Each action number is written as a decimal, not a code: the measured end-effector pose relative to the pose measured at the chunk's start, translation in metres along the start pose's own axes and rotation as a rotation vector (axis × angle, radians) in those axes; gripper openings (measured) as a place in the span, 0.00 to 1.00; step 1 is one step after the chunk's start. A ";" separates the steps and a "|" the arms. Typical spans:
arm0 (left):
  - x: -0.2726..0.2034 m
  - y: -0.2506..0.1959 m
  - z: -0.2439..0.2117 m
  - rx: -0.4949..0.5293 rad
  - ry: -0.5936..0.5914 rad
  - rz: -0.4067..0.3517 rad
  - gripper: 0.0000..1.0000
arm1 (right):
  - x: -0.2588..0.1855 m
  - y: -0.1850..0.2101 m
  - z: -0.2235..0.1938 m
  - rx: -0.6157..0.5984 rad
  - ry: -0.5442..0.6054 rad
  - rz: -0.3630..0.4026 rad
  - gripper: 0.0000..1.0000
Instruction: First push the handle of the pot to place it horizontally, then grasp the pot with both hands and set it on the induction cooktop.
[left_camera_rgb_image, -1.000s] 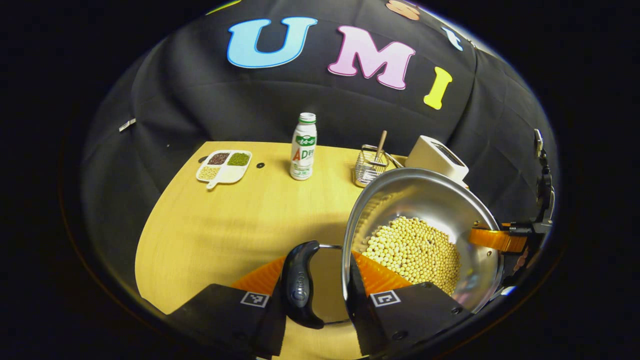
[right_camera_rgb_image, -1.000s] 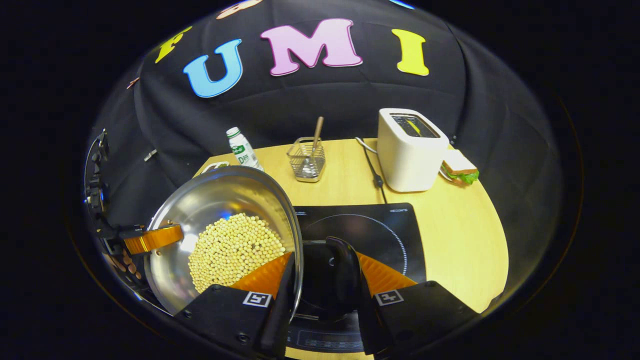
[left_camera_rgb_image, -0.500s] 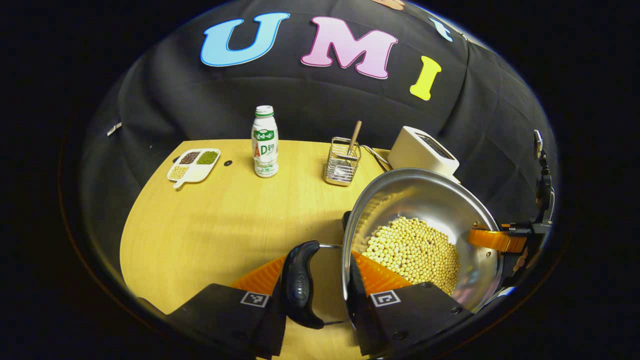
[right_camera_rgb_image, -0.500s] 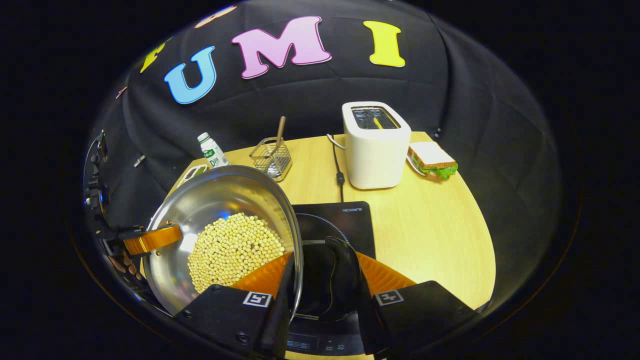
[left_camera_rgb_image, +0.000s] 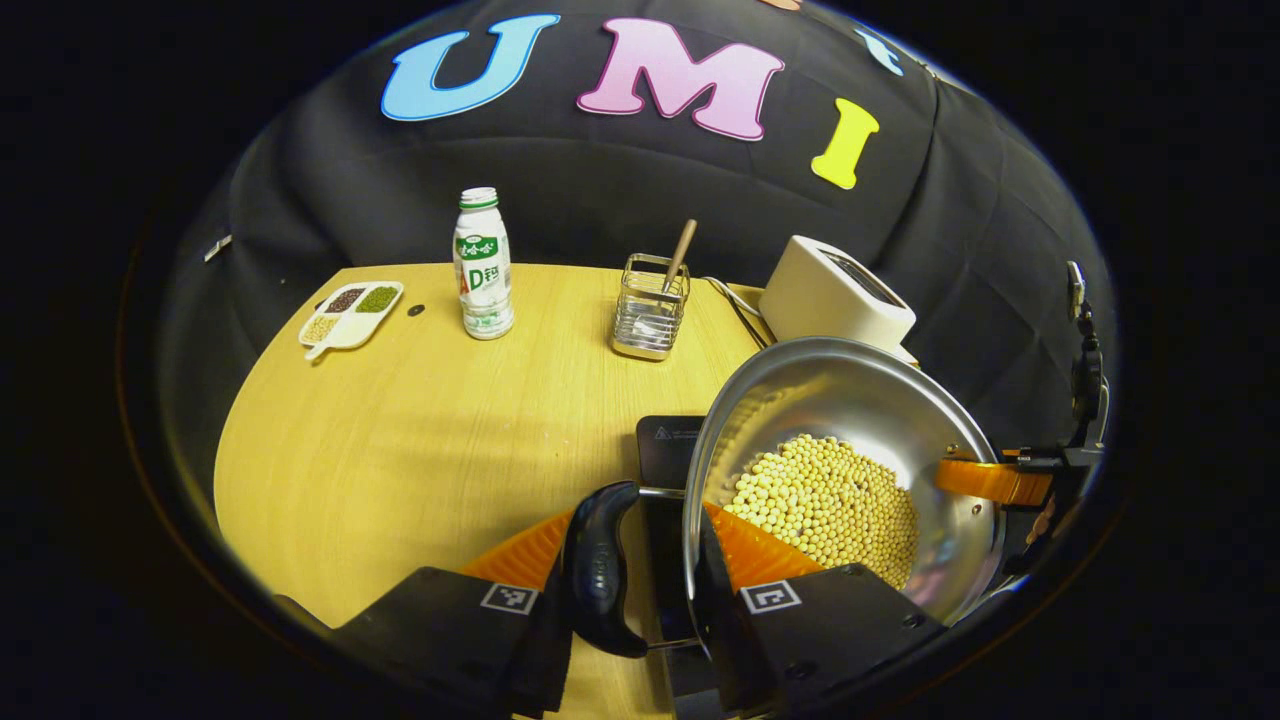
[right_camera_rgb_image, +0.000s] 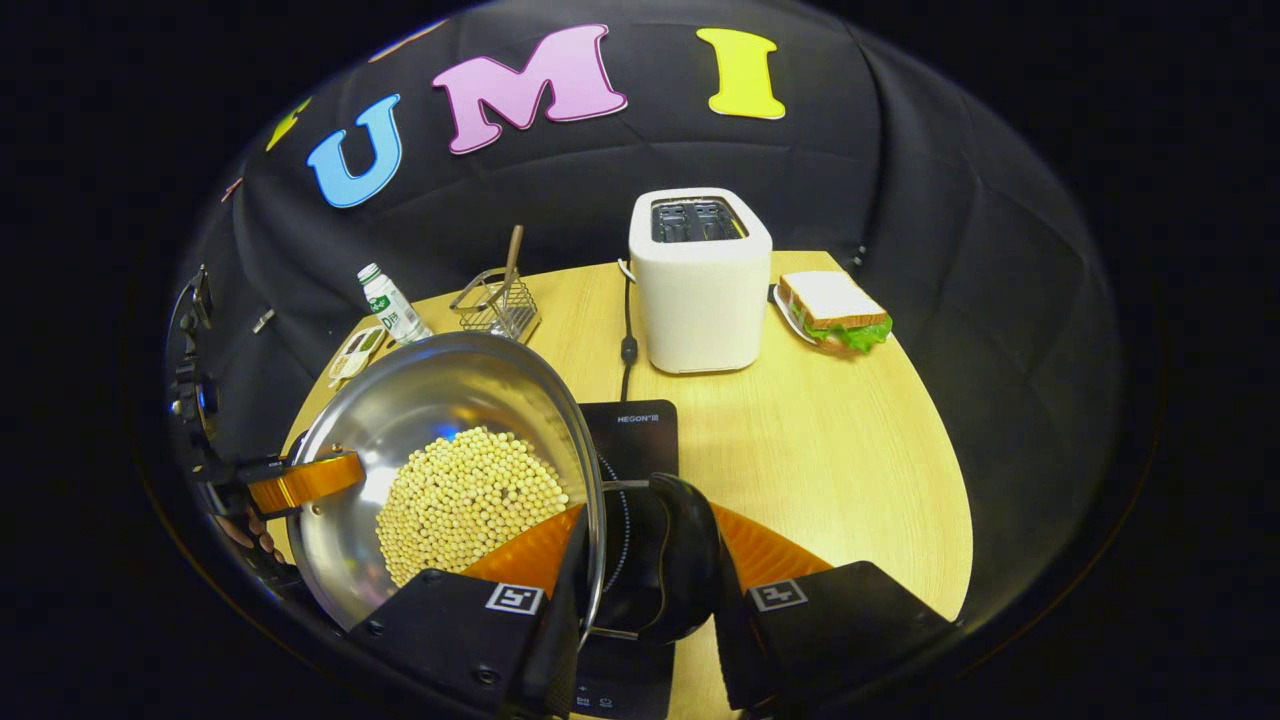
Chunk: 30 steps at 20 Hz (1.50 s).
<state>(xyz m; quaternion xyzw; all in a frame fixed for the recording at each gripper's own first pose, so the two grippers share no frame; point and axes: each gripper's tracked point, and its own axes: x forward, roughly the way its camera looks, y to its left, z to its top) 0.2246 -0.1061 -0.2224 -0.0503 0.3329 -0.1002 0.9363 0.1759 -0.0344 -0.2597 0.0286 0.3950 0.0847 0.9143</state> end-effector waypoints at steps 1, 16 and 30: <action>0.003 -0.002 0.000 -0.001 0.001 -0.002 0.59 | 0.002 -0.004 0.000 0.002 0.002 -0.002 0.60; 0.026 0.002 -0.012 -0.023 -0.007 0.010 0.59 | 0.028 -0.009 -0.011 0.008 0.039 0.028 0.60; 0.020 0.000 -0.020 -0.034 0.031 0.080 0.67 | 0.023 -0.014 -0.013 0.065 0.048 0.055 0.62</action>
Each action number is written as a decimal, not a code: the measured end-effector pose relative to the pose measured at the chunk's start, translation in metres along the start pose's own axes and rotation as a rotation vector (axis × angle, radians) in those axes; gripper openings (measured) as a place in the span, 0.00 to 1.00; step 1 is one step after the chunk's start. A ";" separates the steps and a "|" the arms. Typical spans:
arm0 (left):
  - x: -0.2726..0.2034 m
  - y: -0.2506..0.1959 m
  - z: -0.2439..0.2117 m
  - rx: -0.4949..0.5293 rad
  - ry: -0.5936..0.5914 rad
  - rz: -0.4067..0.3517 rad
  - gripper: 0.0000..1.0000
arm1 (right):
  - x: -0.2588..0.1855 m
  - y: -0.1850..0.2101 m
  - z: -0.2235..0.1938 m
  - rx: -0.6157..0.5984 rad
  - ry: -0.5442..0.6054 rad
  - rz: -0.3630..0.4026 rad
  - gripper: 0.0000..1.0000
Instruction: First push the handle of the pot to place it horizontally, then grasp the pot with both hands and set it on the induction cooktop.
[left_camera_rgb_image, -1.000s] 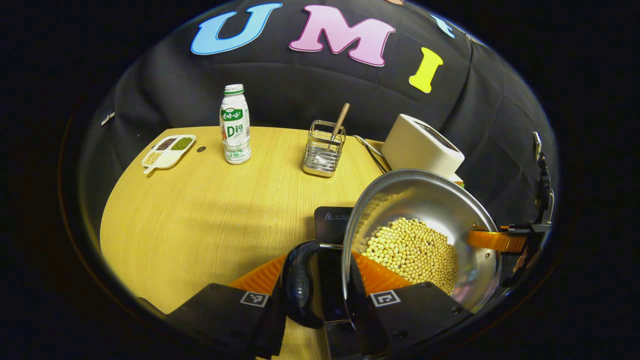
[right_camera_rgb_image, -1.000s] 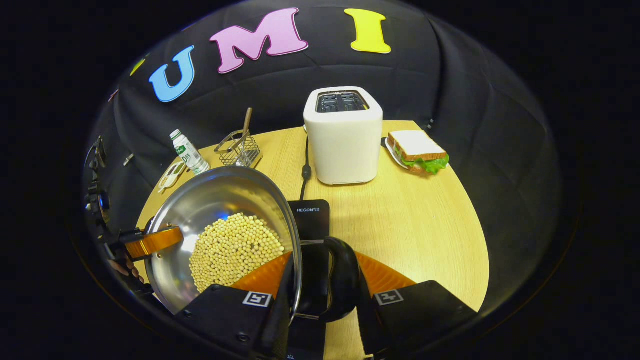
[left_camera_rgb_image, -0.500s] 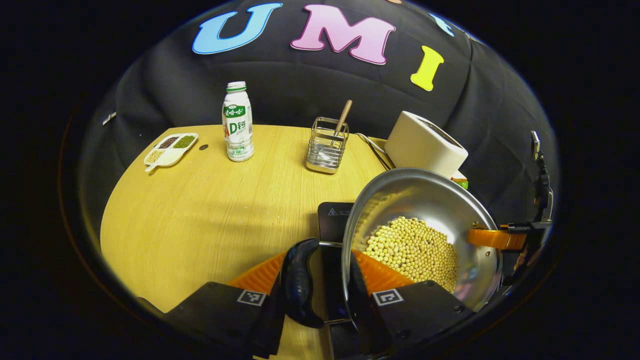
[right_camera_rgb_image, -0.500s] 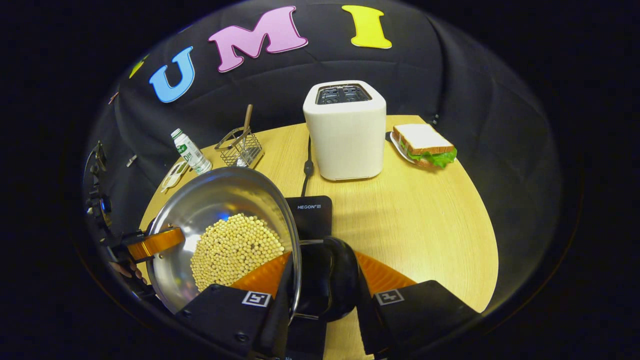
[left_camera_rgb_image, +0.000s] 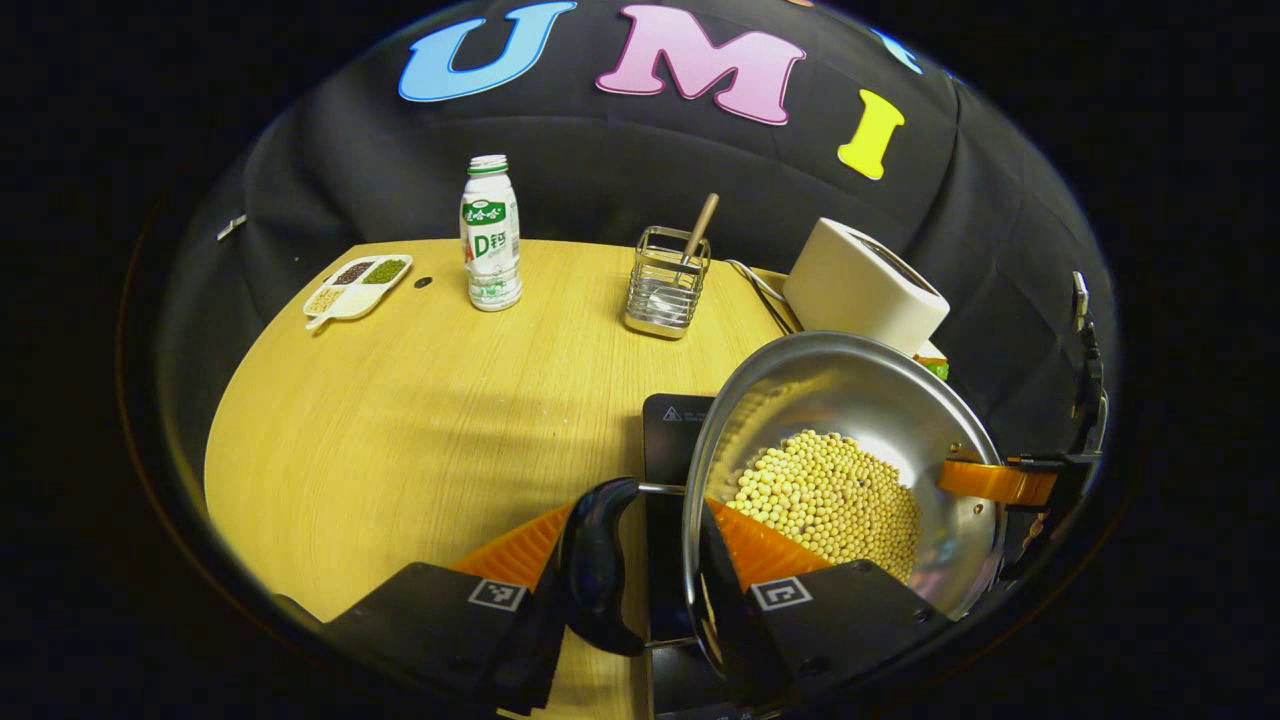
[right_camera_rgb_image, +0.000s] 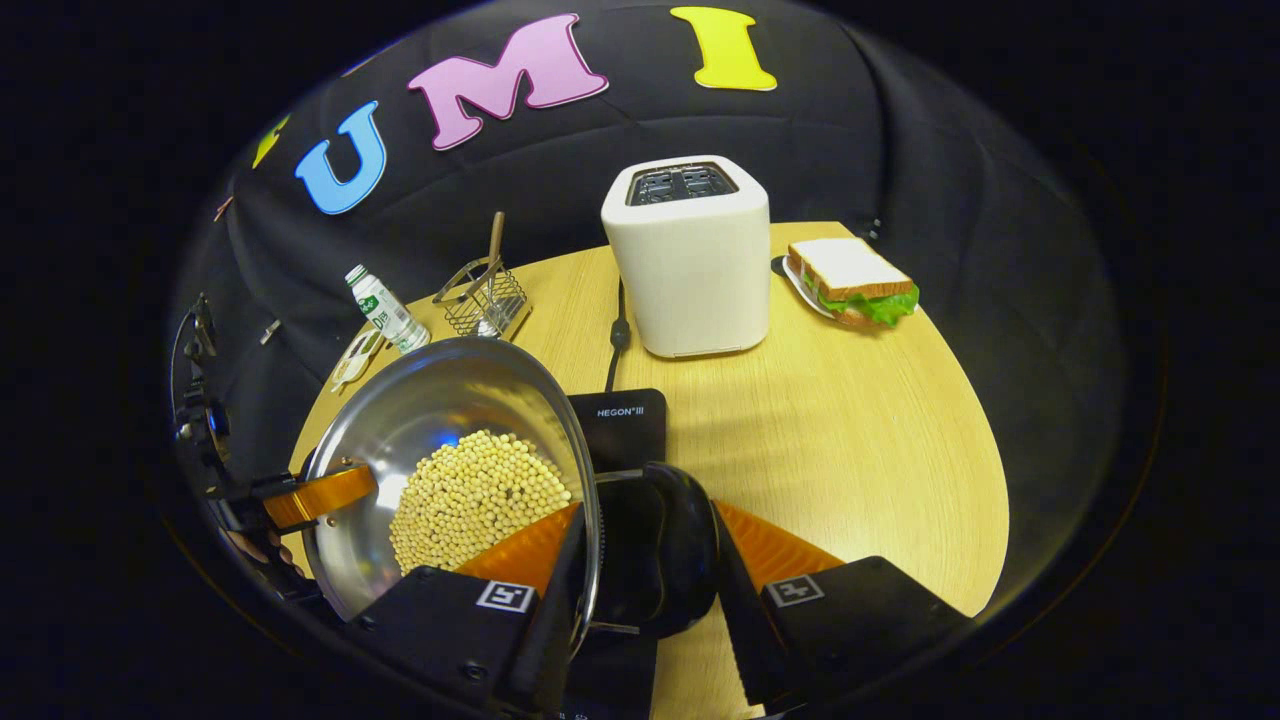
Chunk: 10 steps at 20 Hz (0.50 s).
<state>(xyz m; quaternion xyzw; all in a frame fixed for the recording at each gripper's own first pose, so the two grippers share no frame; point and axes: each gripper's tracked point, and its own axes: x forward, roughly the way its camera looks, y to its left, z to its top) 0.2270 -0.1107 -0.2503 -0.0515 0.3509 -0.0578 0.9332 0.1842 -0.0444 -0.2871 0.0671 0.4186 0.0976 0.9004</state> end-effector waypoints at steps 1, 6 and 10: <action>-0.003 0.001 0.000 0.021 0.002 0.019 0.67 | -0.004 -0.003 0.002 0.011 -0.010 -0.007 0.70; -0.028 -0.012 0.013 0.124 -0.059 0.037 0.98 | -0.040 -0.014 0.012 0.048 -0.095 -0.048 0.99; -0.081 -0.021 0.040 0.155 -0.205 0.031 0.96 | -0.087 -0.018 0.029 0.039 -0.224 -0.104 0.99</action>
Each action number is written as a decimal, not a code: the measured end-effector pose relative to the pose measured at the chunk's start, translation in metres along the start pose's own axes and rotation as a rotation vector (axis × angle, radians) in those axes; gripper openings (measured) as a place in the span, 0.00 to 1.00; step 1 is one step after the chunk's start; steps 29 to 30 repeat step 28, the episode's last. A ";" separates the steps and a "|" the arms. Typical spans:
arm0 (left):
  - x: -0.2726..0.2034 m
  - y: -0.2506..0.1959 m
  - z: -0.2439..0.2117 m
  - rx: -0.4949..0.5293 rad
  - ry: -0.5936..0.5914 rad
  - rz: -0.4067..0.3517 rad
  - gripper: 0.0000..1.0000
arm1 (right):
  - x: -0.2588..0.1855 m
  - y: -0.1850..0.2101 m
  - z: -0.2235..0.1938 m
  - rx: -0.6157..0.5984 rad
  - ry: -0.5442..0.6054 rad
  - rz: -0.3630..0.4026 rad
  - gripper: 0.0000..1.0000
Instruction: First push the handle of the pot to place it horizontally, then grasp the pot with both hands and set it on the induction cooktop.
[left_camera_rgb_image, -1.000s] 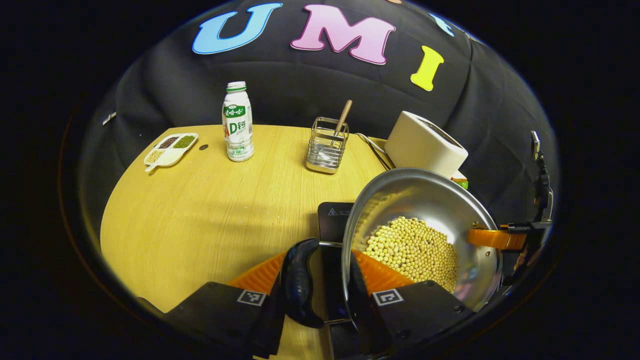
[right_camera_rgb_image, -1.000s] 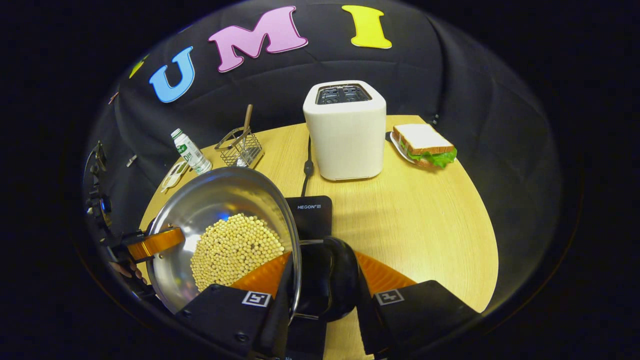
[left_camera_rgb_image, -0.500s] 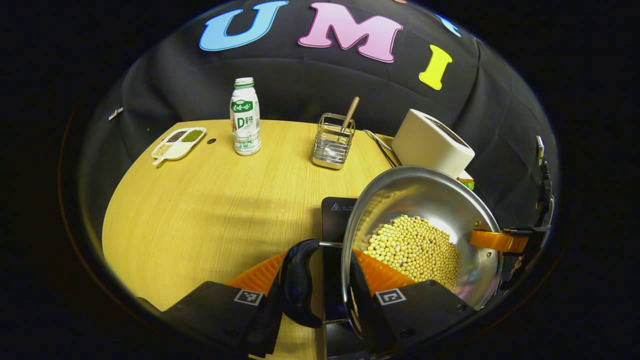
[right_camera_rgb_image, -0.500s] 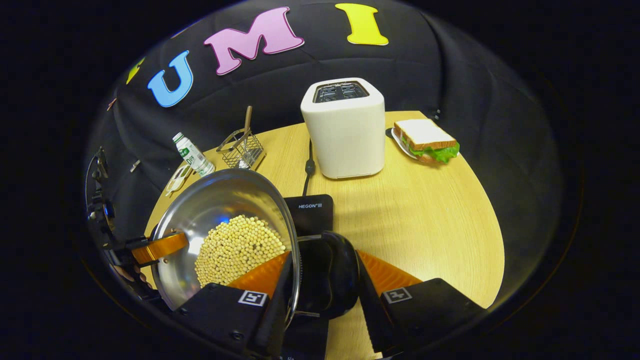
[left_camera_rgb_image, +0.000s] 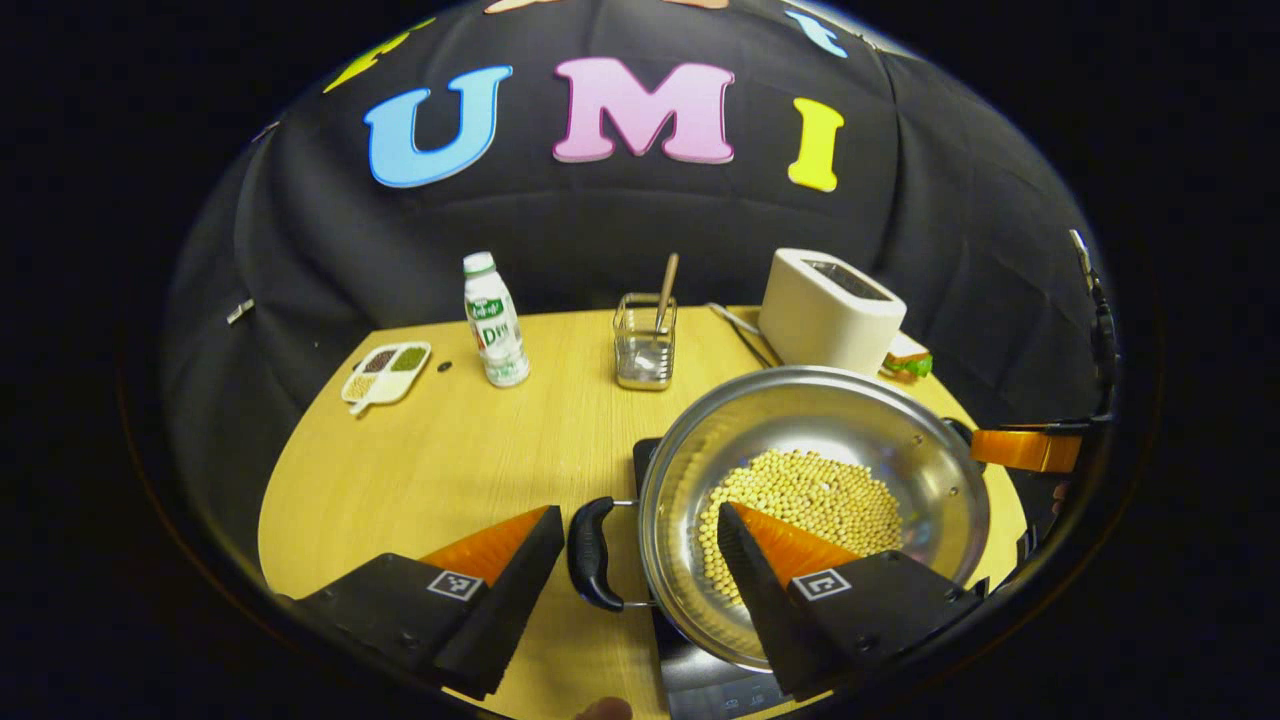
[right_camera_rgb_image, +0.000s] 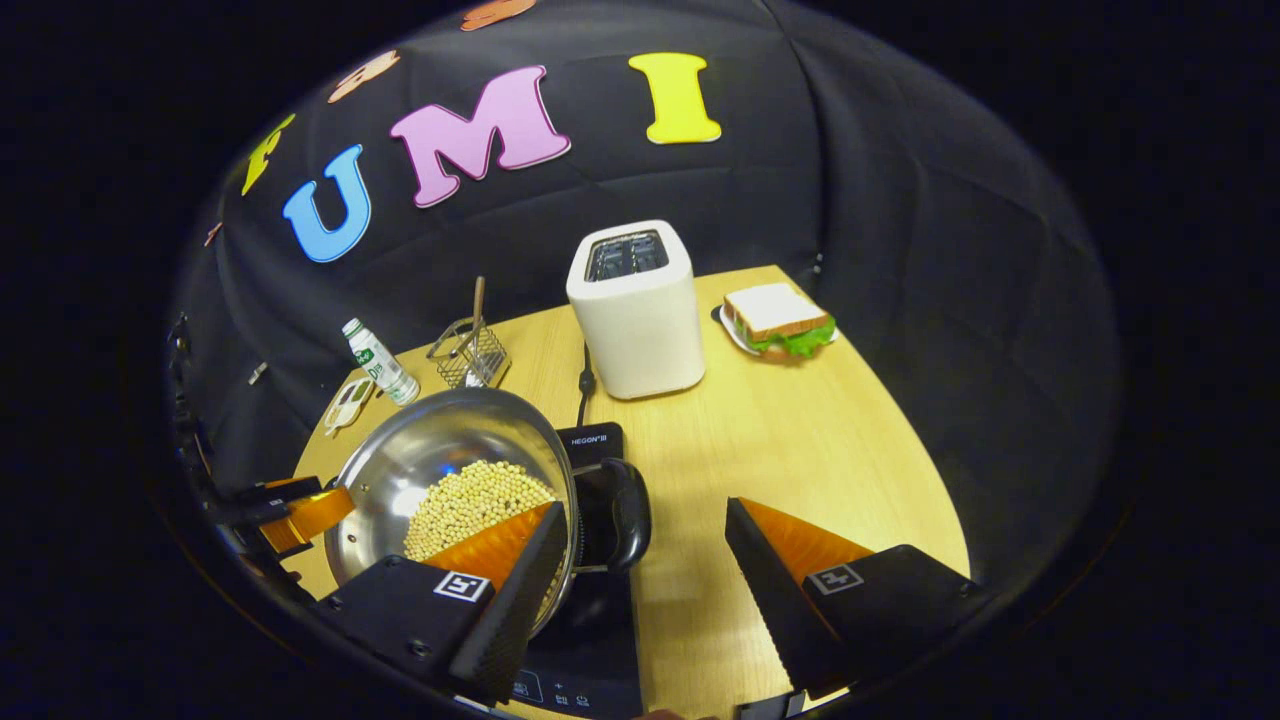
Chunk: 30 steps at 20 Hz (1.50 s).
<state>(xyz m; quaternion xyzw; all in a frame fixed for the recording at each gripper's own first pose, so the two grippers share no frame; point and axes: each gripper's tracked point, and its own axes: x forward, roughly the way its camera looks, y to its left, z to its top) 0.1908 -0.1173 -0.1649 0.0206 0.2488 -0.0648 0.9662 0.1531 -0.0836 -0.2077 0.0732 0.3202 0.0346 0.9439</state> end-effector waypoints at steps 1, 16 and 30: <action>-0.017 0.002 0.012 -0.004 -0.042 0.003 0.96 | -0.014 0.000 0.011 -0.005 -0.046 -0.009 0.99; -0.288 0.060 0.041 -0.083 -0.571 0.190 0.95 | -0.243 0.049 0.059 -0.124 -0.610 0.042 0.98; -0.310 0.049 -0.029 -0.160 -0.499 0.158 0.95 | -0.288 0.024 0.015 -0.103 -0.682 -0.020 0.98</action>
